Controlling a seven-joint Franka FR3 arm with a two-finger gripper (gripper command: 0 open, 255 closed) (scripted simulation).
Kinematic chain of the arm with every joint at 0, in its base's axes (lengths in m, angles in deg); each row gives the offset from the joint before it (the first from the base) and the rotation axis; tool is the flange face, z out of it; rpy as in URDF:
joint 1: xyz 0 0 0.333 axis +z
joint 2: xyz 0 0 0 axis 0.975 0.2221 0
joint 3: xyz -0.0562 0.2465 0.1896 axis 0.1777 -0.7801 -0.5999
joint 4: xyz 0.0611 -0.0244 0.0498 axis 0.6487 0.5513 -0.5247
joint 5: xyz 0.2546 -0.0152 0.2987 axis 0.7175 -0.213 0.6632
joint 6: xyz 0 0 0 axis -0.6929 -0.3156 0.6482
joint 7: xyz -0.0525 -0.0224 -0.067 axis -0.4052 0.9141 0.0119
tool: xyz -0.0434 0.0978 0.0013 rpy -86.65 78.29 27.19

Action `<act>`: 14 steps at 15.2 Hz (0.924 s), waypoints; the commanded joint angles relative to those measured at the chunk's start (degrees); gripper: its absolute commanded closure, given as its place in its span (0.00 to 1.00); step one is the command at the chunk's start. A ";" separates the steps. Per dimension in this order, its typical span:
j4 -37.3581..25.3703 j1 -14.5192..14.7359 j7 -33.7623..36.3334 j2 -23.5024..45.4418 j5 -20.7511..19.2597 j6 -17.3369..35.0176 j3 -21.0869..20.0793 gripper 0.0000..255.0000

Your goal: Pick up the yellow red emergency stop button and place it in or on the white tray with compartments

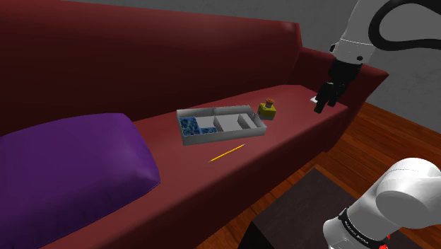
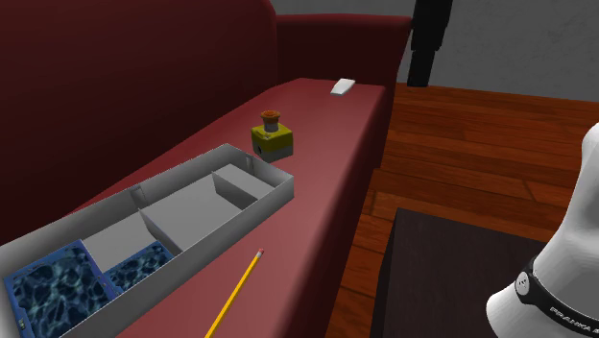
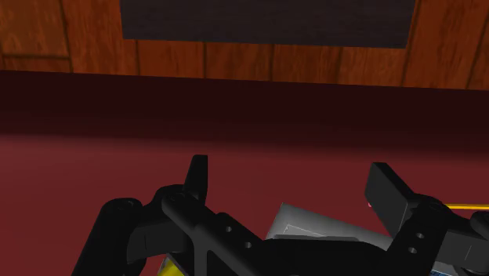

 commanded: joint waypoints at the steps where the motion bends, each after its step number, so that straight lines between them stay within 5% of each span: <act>1: 0.00 0.00 0.00 0.00 0.00 0.00 0.00 0.00; 14: -12.15 -1.46 -4.16 27.02 -1.46 16.33 4.49 0.00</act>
